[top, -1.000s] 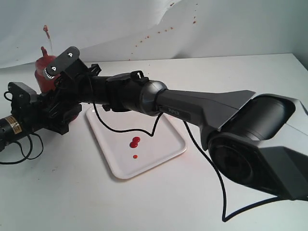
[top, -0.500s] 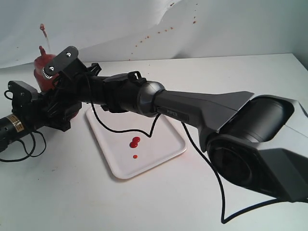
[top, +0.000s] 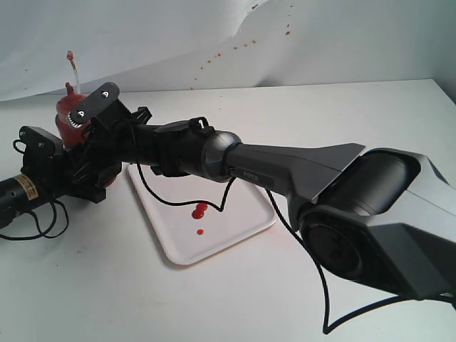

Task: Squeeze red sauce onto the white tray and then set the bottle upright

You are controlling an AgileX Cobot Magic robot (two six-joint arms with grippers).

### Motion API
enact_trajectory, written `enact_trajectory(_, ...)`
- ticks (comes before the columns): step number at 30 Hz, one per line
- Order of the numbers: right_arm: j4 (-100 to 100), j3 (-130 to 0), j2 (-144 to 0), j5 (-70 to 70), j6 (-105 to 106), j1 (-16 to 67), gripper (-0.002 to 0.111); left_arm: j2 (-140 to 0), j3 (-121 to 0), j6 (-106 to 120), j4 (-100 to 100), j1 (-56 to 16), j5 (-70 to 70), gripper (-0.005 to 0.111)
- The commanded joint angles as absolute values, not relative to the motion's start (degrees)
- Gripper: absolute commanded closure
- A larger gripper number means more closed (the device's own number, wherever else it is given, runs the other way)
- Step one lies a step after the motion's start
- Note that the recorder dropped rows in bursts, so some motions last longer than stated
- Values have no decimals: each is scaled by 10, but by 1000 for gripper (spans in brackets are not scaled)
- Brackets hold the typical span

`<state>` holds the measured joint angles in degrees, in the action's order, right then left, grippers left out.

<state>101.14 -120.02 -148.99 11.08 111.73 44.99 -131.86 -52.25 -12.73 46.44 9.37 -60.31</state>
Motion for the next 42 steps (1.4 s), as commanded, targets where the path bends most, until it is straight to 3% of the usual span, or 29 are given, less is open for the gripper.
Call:
enact_trajectory(1, 999, -1198, -1494, 90, 1127, 446, 70, -1310, -527, -146, 414, 100, -628, 1)
enact_trajectory(13, 999, -1198, -1494, 90, 1127, 446, 68, -1298, -485, -150, 426, 124, -609, 2)
enact_trajectory(18, 999, -1198, -1494, 90, 1127, 446, 43, -1270, -434, -150, 426, 171, -677, 2)
enact_trajectory(22, 999, -1198, -1494, 91, 1127, 446, 31, -1244, -395, -151, 467, 206, -700, 2)
enact_trajectory(33, 999, -1192, -1441, 55, 1031, 446, 32, -1124, -369, -149, 709, 274, -700, 2)
enact_trajectory(42, 985, -1054, -1328, 188, 1014, 446, 32, -1088, -369, -166, 721, 274, -700, 2)
